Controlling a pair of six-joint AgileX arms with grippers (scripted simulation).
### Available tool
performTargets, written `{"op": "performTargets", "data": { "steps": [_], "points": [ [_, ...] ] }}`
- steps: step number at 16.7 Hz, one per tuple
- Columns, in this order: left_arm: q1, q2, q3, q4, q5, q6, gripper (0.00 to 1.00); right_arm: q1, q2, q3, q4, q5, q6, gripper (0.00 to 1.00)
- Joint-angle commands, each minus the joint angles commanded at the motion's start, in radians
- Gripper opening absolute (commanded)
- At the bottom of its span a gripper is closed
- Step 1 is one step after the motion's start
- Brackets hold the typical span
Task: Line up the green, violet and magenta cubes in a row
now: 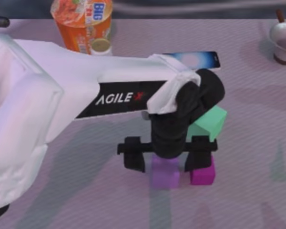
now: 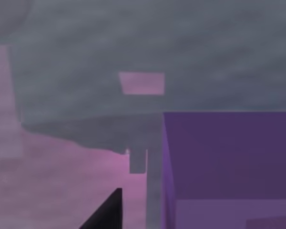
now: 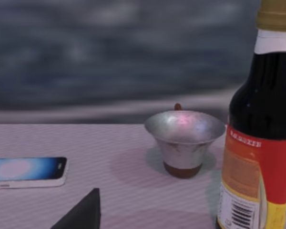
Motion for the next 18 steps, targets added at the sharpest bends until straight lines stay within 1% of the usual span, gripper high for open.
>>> {"op": "performTargets", "data": {
  "steps": [9,15,18],
  "points": [
    [0.003,-0.005,0.014,-0.017,0.000,-0.002,1.00,0.000,0.000,0.000,0.000,0.000,0.000,1.00],
    [0.013,-0.058,0.145,-0.202,-0.001,-0.005,1.00,0.000,0.000,0.000,0.000,0.000,0.000,1.00],
    [0.016,-0.071,0.173,-0.244,-0.001,-0.005,1.00,0.000,0.000,0.000,0.000,0.000,0.000,1.00]
  ]
}}
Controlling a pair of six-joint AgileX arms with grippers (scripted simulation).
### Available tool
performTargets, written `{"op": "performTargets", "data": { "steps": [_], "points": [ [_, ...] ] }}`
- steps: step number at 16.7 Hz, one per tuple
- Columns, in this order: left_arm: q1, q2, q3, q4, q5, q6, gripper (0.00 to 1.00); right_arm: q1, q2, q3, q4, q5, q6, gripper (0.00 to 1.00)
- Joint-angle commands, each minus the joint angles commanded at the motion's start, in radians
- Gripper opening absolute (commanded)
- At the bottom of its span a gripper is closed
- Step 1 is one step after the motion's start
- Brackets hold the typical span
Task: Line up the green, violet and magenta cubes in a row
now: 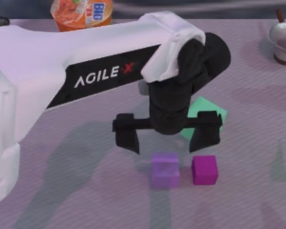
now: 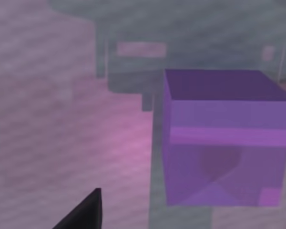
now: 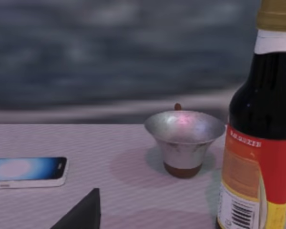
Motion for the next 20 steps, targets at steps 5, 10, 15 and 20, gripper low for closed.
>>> {"op": "performTargets", "data": {
  "steps": [5,10,15,20],
  "points": [
    [0.000,-0.006,-0.011,0.009,-0.001,0.002,1.00,0.002,0.010,0.010,-0.007,0.001,-0.002,1.00],
    [0.104,-0.208,-0.187,0.131,-0.007,0.051,1.00,0.050,0.210,0.204,-0.138,0.006,-0.041,1.00],
    [0.281,-0.602,-0.534,0.347,-0.009,0.178,1.00,0.148,0.637,0.580,-0.391,0.006,-0.120,1.00],
    [0.485,-1.083,-0.956,0.610,-0.005,0.369,1.00,0.271,1.179,1.039,-0.697,0.003,-0.218,1.00]
  ]
}}
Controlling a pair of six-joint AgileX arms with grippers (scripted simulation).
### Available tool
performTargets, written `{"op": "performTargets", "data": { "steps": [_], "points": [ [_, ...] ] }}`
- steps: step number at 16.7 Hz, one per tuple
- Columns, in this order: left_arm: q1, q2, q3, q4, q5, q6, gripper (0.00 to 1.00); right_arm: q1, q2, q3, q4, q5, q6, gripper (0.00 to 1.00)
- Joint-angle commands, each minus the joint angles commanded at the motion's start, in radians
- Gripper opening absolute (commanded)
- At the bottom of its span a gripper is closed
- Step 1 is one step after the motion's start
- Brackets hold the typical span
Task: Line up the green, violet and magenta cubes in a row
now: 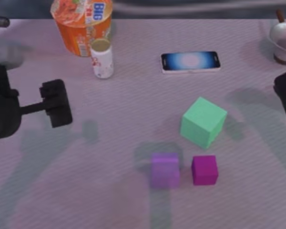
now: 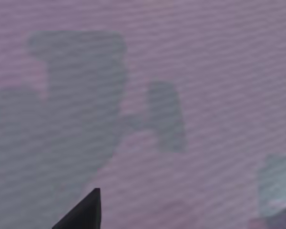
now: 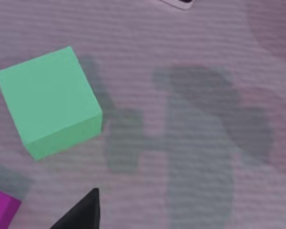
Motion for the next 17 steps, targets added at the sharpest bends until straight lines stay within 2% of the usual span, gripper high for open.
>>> {"op": "performTargets", "data": {
  "steps": [5,9,13,17],
  "points": [
    [0.191,-0.484,-0.396,0.266,0.007,0.218,1.00,0.113,0.515,0.437,-0.283,-0.002,-0.091,1.00],
    [0.307,-0.805,-0.635,0.448,0.014,0.373,1.00,0.181,0.839,0.711,-0.459,-0.001,-0.146,1.00],
    [0.376,-0.993,-0.770,0.566,0.020,0.473,1.00,0.218,1.015,0.861,-0.559,0.000,-0.175,1.00],
    [0.388,-1.024,-0.793,0.588,0.021,0.492,1.00,0.224,1.044,0.886,-0.576,0.000,-0.180,1.00]
  ]
}}
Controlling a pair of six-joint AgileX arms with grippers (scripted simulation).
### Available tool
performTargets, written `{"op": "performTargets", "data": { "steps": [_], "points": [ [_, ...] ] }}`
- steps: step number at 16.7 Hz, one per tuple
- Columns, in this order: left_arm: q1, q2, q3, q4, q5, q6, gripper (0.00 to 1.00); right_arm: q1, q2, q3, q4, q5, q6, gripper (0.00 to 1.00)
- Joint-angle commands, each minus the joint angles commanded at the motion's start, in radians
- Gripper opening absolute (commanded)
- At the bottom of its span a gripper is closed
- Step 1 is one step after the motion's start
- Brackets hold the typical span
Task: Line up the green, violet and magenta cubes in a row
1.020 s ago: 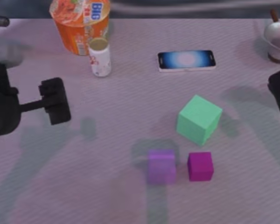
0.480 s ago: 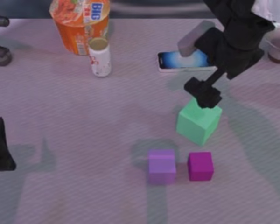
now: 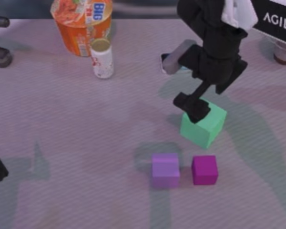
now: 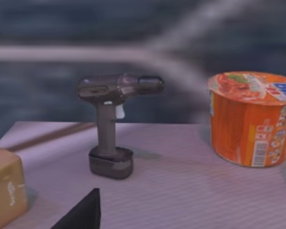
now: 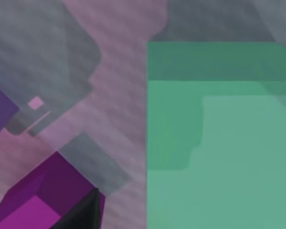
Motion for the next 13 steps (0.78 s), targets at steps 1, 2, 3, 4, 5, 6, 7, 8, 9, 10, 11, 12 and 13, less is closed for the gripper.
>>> {"op": "performTargets", "data": {
  "steps": [1,2,3,4,5,6,7,8,9,10,11,12,13],
  "points": [
    [0.000,0.000,0.000,0.000,0.000,0.000,1.00,0.000,0.000,0.000,0.000,0.000,0.000,1.00],
    [0.000,0.000,0.000,0.000,0.000,0.000,1.00,0.000,0.000,0.000,0.000,0.000,0.000,1.00],
    [0.000,0.000,0.000,0.000,0.000,0.000,1.00,-0.005,0.001,-0.001,0.001,0.000,0.001,1.00],
    [0.000,0.000,0.000,0.000,0.000,0.000,1.00,-0.004,0.001,-0.004,0.004,0.000,0.000,1.00],
    [0.000,0.000,0.000,0.000,0.000,0.000,1.00,-0.003,0.004,-0.016,0.017,0.000,-0.001,1.00],
    [0.000,0.000,0.000,0.000,0.000,0.000,1.00,-0.002,0.009,-0.035,0.041,0.000,-0.001,1.00],
    [0.000,0.000,0.000,0.000,0.000,0.000,1.00,-0.001,0.017,-0.060,0.074,0.000,-0.001,1.00],
    [0.000,0.000,0.000,0.000,0.000,0.000,1.00,-0.001,0.027,-0.088,0.115,0.000,0.000,1.00],
    [0.000,0.000,0.000,0.000,0.000,0.000,1.00,-0.001,0.039,-0.118,0.160,0.000,0.001,1.00],
    [0.000,0.000,0.000,0.000,0.000,0.000,1.00,0.000,0.050,-0.149,0.205,0.001,0.001,1.00],
    [0.000,0.000,0.000,0.000,0.000,0.000,1.00,0.000,0.060,-0.177,0.246,0.001,0.002,1.00],
    [0.000,0.000,0.000,0.000,0.000,0.000,1.00,0.001,0.070,-0.201,0.277,0.001,0.002,1.00],
    [0.000,0.000,0.000,0.000,0.000,0.000,1.00,0.001,0.077,-0.218,0.298,0.001,0.003,1.00]
  ]
}}
